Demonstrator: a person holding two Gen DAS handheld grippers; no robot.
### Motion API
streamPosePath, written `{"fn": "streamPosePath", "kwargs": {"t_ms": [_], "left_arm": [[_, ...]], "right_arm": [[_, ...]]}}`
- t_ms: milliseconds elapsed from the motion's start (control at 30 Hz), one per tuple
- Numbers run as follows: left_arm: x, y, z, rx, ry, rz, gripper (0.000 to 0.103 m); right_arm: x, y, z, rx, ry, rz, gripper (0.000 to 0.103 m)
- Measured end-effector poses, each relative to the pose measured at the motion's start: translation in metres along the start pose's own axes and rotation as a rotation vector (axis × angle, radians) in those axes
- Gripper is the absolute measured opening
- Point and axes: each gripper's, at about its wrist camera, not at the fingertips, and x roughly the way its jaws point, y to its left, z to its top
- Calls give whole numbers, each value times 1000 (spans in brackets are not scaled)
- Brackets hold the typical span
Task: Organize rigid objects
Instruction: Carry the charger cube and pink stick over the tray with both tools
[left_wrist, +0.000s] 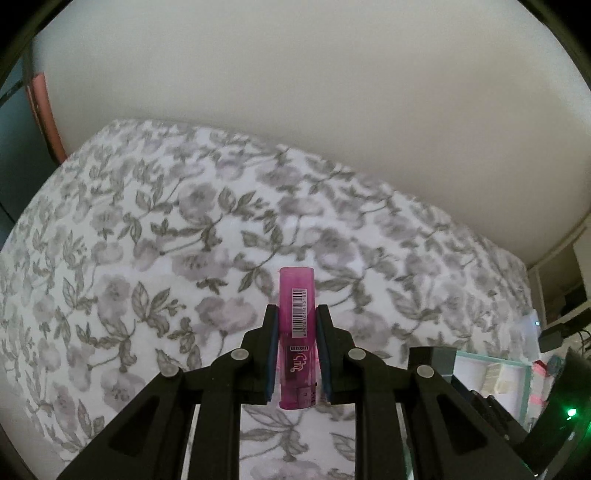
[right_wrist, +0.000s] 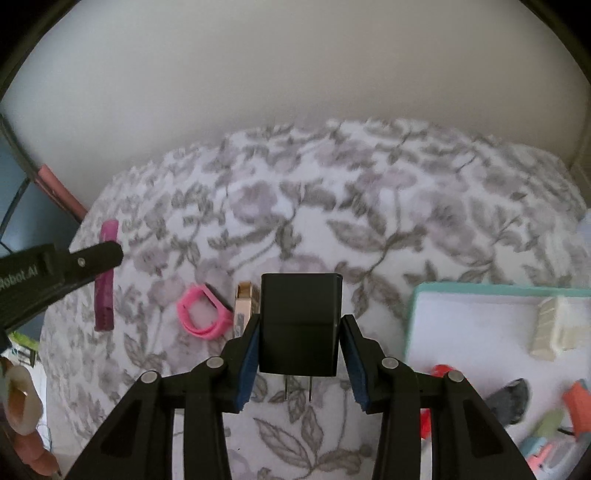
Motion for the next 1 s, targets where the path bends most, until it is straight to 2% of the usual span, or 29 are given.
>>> {"fn": "streamPosePath", "kwargs": {"t_ms": [267, 400, 633, 700, 833, 1000], "left_arm": [[-34, -53, -13, 105, -45, -41, 20], [-42, -87, -25, 170, -37, -71, 20], [-47, -149, -41, 294, -15, -134, 20], [-46, -163, -46, 315, -4, -143, 20], [-39, -188, -57, 344, 21, -166, 20], [-21, -203, -72, 360, 42, -164, 20]], "right_arm": [[-66, -30, 10, 98, -78, -42, 44], [-94, -60, 7, 177, -101, -74, 44], [-131, -115, -7, 294, -110, -185, 44], [-136, -128, -11, 322, -106, -220, 44], [-138, -143, -19, 355, -85, -228, 44], [-115, -157, -28, 350, -15, -266, 44]]}}
